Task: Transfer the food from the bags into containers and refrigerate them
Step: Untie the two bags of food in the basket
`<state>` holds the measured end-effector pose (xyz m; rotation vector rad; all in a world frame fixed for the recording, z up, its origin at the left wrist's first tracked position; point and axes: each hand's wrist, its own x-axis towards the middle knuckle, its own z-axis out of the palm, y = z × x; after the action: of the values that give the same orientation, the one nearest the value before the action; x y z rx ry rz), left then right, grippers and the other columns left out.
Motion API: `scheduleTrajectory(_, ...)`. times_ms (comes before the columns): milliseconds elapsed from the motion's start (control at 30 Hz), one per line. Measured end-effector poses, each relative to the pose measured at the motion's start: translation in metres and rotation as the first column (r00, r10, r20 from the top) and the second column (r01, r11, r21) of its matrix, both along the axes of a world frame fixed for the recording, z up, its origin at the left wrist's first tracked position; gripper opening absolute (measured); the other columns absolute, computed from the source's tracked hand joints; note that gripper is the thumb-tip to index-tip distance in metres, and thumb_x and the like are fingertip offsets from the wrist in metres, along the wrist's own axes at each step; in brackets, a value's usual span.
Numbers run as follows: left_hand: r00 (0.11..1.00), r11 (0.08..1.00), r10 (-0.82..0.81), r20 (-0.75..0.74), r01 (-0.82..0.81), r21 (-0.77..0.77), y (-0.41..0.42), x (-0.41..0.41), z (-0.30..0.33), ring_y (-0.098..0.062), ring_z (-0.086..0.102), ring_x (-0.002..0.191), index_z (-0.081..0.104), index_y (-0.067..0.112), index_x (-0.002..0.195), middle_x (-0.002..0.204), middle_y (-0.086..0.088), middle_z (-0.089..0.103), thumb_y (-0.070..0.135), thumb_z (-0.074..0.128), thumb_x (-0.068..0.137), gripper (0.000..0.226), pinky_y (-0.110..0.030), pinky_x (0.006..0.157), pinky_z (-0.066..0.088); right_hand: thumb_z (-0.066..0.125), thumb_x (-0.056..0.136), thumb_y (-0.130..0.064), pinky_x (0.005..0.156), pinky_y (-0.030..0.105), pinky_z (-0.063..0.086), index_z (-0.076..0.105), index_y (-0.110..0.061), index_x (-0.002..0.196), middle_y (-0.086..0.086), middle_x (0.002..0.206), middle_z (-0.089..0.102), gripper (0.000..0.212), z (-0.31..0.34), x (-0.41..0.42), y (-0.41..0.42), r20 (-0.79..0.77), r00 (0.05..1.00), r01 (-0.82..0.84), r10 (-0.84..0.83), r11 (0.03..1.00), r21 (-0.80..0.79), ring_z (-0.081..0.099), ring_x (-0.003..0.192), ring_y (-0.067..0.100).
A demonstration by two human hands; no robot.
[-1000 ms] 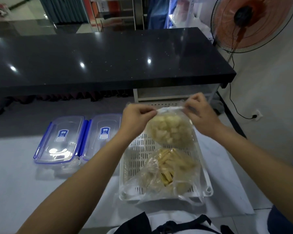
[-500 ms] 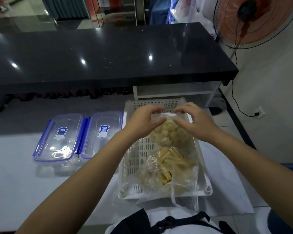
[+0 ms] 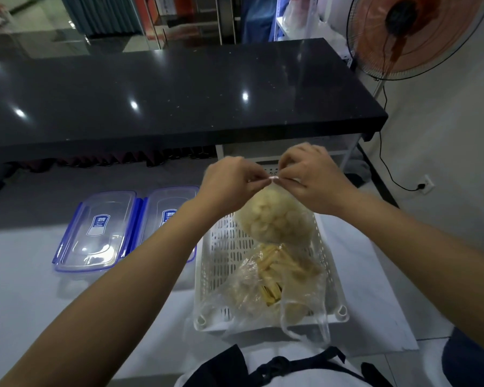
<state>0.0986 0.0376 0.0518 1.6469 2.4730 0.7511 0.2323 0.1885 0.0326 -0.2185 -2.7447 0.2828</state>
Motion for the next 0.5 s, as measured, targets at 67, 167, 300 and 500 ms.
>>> scheduleTrajectory(67, 0.997, 0.998, 0.011, 0.078, -0.016, 0.064, -0.003, -0.004, 0.002, -0.011, 0.068, 0.082, 0.079, 0.031, 0.098, 0.084, 0.009, 0.076, 0.04, 0.068, 0.092, 0.016, -0.041, 0.074, 0.056, 0.047, 0.094, -0.045, 0.097, 0.037, 0.029, 0.078, -0.017, 0.087, -0.002, 0.101, 0.063, 0.042, 0.004, -0.001, 0.001, -0.07, 0.998, 0.0, 0.0, 1.0, 0.007, 0.053, 0.108, 0.021)
scheduleTrajectory(167, 0.989, 0.991, 0.005, 0.151, -0.026, 0.134, -0.007, -0.007, 0.0, -0.008, 0.069, 0.081, 0.079, 0.031, 0.097, 0.084, 0.011, 0.076, 0.044, 0.067, 0.089, 0.02, -0.043, 0.074, 0.058, 0.052, 0.095, -0.039, 0.096, 0.038, 0.032, 0.077, -0.014, 0.084, 0.0, 0.1, 0.064, 0.036, 0.002, 0.001, 0.002, -0.147, 0.989, -0.007, 0.012, 1.0, 0.029, 0.054, 0.105, 0.023)
scheduleTrajectory(300, 0.992, 0.983, 0.014, 0.122, -0.036, 0.179, -0.014, -0.008, -0.013, -0.009, 0.07, 0.079, 0.08, 0.028, 0.097, 0.084, 0.01, 0.077, 0.039, 0.068, 0.09, 0.018, -0.043, 0.07, 0.058, 0.057, 0.095, -0.03, 0.092, 0.039, 0.035, 0.074, -0.011, 0.078, 0.002, 0.094, 0.064, 0.03, -0.014, 0.01, 0.003, -0.216, 0.976, 0.03, -0.035, 0.999, -0.023, 0.056, 0.098, 0.023)
scheduleTrajectory(500, 0.898, 0.959, 0.213, 0.386, -0.268, 0.094, -0.039, 0.001, -0.076, -0.013, 0.073, 0.085, 0.081, 0.021, 0.097, 0.089, 0.006, 0.079, 0.037, 0.073, 0.086, 0.021, -0.043, 0.079, 0.059, 0.056, 0.093, -0.031, 0.085, 0.054, 0.046, 0.077, -0.01, 0.085, -0.003, 0.093, 0.06, 0.03, -0.087, 0.046, -0.016, -0.112, 0.946, 0.236, -0.303, 0.886, -0.399, 0.056, 0.092, 0.02)
